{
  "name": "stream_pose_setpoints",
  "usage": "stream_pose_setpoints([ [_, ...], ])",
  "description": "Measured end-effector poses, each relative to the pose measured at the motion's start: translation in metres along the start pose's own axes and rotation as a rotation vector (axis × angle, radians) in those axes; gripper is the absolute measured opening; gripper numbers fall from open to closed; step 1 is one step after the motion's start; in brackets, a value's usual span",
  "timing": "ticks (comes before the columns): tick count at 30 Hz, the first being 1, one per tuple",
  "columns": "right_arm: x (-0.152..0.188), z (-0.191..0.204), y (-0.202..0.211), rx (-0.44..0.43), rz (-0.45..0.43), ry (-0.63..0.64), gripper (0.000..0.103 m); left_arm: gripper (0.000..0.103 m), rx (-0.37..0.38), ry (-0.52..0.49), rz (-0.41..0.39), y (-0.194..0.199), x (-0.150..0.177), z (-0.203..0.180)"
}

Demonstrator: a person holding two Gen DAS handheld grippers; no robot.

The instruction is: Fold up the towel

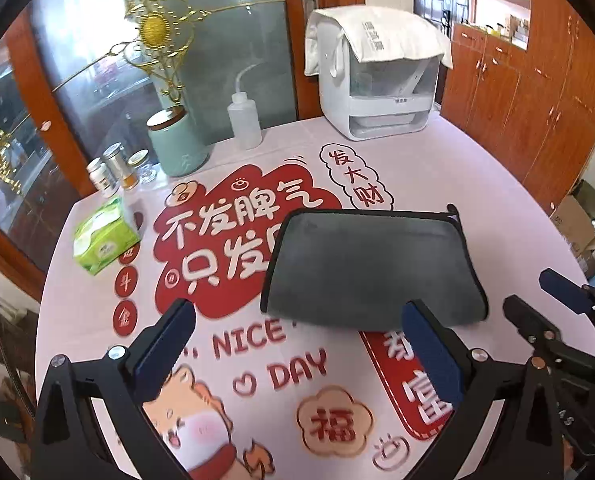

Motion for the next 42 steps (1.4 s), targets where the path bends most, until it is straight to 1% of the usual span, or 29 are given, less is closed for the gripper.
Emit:
stream_pose_setpoints([
  [5,0.012,0.008,0.022,-0.02,-0.003,0.006,0.065,0.103,-0.019,0.037,-0.016,0.033,0.026,0.005],
  [9,0.024,0.015,0.04,-0.053,0.002,0.007,0.068,0.103,-0.028,0.075,-0.027,0.058,0.048,0.011],
  [13,0.041,0.022,0.057,-0.08,0.031,0.006,0.068,0.103,-0.029,0.116,-0.031,0.084,0.07,0.021],
  [16,0.053,0.028,0.074,-0.109,0.036,0.014,0.069,0.103,-0.041,0.147,-0.042,0.11,0.087,0.027],
  [18,0.058,0.031,0.084,-0.12,0.03,0.017,0.073,0.103,-0.041,0.162,-0.047,0.123,0.096,0.028],
  [20,0.063,0.035,0.097,-0.141,0.02,0.023,0.082,0.103,-0.045,0.169,-0.051,0.136,0.106,0.027],
  [23,0.071,0.04,0.116,-0.147,-0.007,0.05,0.093,0.103,-0.058,0.171,-0.056,0.154,0.121,0.024],
  [26,0.078,0.043,0.13,-0.148,-0.025,0.066,0.1,0.103,-0.039,0.182,-0.049,0.168,0.137,0.017],
  [28,0.084,0.044,0.139,-0.146,-0.032,0.069,0.103,0.103,-0.033,0.185,-0.048,0.175,0.145,0.013],
  [32,0.095,0.045,0.155,-0.159,-0.049,0.087,0.103,0.103,-0.038,0.211,-0.057,0.194,0.163,0.006],
  [37,0.104,0.047,0.168,-0.181,-0.037,0.093,0.103,0.103,-0.035,0.281,-0.055,0.209,0.182,0.004],
  [42,0.111,0.05,0.178,-0.185,-0.024,0.093,0.103,0.103,-0.065,0.325,-0.064,0.222,0.197,0.006],
])
Point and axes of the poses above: each gripper's, at about its wrist camera, not at the fingertips, and y roughly against the way its jaws point, z to its left, x to its underside, the point moved 6 cm from there along -y, roughly the way its jaws point, and after that the axes turned 3 degrees about z, right-handed, at the moved point
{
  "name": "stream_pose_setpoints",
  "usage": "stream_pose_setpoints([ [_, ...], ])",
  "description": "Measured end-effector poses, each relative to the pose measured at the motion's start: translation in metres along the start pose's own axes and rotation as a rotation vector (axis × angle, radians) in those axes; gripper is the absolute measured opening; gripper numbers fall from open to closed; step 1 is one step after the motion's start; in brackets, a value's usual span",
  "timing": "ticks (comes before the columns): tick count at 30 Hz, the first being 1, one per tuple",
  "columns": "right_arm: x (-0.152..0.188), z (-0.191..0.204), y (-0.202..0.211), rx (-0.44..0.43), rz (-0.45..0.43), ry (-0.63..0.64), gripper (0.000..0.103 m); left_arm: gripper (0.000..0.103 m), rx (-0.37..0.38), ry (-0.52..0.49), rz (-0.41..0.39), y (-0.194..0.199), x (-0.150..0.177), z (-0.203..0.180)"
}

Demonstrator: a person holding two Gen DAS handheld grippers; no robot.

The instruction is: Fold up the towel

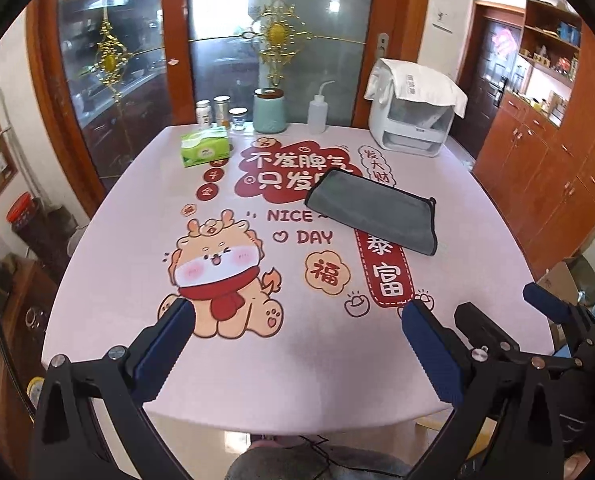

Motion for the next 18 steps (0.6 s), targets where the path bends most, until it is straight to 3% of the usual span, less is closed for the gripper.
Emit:
stream_pose_setpoints([
  [9,0.01,0.011,0.013,0.0,0.004,0.003,0.103,0.103,-0.088,0.054,-0.011,0.016,0.011,0.018],
  [18,0.005,0.017,0.02,0.027,-0.008,-0.018,0.103,0.103,-0.131,0.064,0.0,0.02,0.01,0.036],
])
Point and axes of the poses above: each gripper's, at about its wrist camera, not at the fingertips, and y roughly against the way its jaws point, z to its left, x to its underside, the point moved 6 cm from there along -y, roughly the way its jaws point, and after that the axes turned 3 degrees about z, right-handed, at the moved point
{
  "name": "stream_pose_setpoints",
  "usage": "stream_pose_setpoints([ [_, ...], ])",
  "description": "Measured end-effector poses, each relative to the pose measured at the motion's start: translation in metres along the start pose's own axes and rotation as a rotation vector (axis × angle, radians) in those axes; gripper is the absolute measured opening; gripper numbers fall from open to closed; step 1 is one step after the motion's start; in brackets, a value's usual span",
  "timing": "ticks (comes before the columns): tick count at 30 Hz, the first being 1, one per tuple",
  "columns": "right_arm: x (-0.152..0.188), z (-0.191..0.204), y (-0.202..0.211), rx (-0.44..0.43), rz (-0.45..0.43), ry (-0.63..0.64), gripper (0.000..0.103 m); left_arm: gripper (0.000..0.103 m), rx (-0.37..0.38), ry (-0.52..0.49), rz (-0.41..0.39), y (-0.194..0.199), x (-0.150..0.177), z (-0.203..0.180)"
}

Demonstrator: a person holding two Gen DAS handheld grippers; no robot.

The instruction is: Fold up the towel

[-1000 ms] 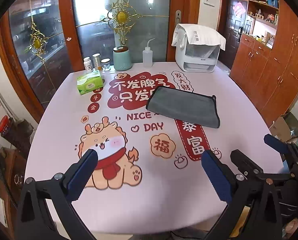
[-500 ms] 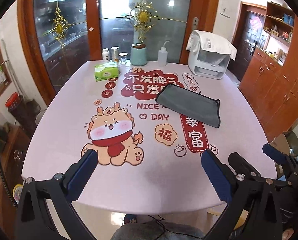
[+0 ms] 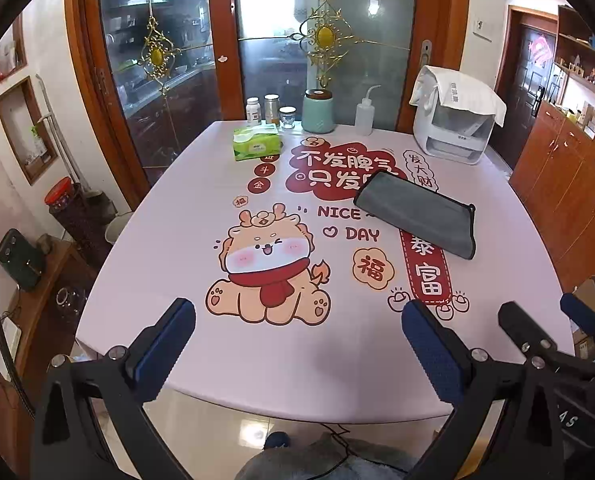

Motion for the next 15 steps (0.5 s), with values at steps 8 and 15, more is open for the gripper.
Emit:
stream_pose_setpoints([
  [8,-0.01,0.008,0.005,0.021,-0.022,0.008,0.103,0.103,0.002,-0.022,0.012,-0.004,-0.006,0.002],
  [15,-0.012,0.013,0.006,0.043,-0.016,0.011,0.103,0.103,0.005,-0.027,0.017,-0.007,-0.009,0.002],
])
Point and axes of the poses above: each gripper's, at about its wrist camera, not at the fingertips, and y roughly against the way its jaws point, z to its left, x to its underside, the point moved 6 cm from there along -y, roughly the way its jaws point, and after that the axes turned 3 degrees about z, right-handed, at the moved point
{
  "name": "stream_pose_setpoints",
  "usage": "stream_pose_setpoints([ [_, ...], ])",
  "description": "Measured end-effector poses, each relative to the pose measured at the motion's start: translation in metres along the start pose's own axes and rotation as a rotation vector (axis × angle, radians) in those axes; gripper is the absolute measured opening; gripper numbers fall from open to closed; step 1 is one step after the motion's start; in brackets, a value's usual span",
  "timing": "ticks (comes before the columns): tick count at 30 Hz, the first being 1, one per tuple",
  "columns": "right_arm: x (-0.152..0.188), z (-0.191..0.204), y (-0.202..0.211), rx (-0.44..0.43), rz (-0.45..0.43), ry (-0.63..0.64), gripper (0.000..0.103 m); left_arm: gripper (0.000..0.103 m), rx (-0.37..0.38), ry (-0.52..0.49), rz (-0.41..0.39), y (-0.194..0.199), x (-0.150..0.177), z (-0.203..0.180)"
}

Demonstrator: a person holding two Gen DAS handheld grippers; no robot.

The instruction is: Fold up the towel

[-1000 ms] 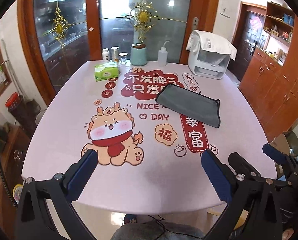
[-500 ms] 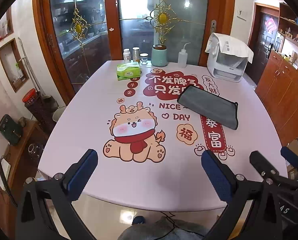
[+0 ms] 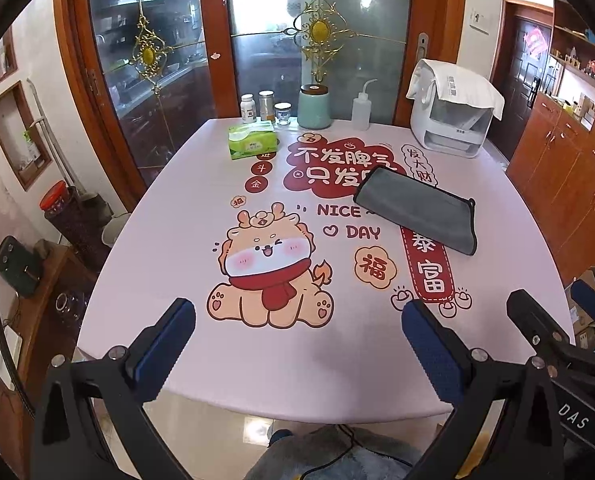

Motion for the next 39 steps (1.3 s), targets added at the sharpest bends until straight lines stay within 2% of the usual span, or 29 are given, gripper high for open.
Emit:
stream_pose_setpoints([
  [23,-0.003,0.017,0.002,0.045,0.003,-0.009,0.103,0.103,0.004,-0.009,0.003,-0.005,-0.004,0.003],
  [39,0.002,0.021,0.005,0.056,0.013,-0.015,0.103,0.103,0.006,-0.012,0.018,-0.012,0.0,0.019],
])
Point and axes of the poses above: each gripper's, at about its wrist camera, not at the fingertips, and y roughly against the way its jaws point, z to its left, x to its underside, the point moved 6 cm from there along -y, roughly the way its jaws point, and after that the axes turned 3 degrees about z, right-handed, at the moved point
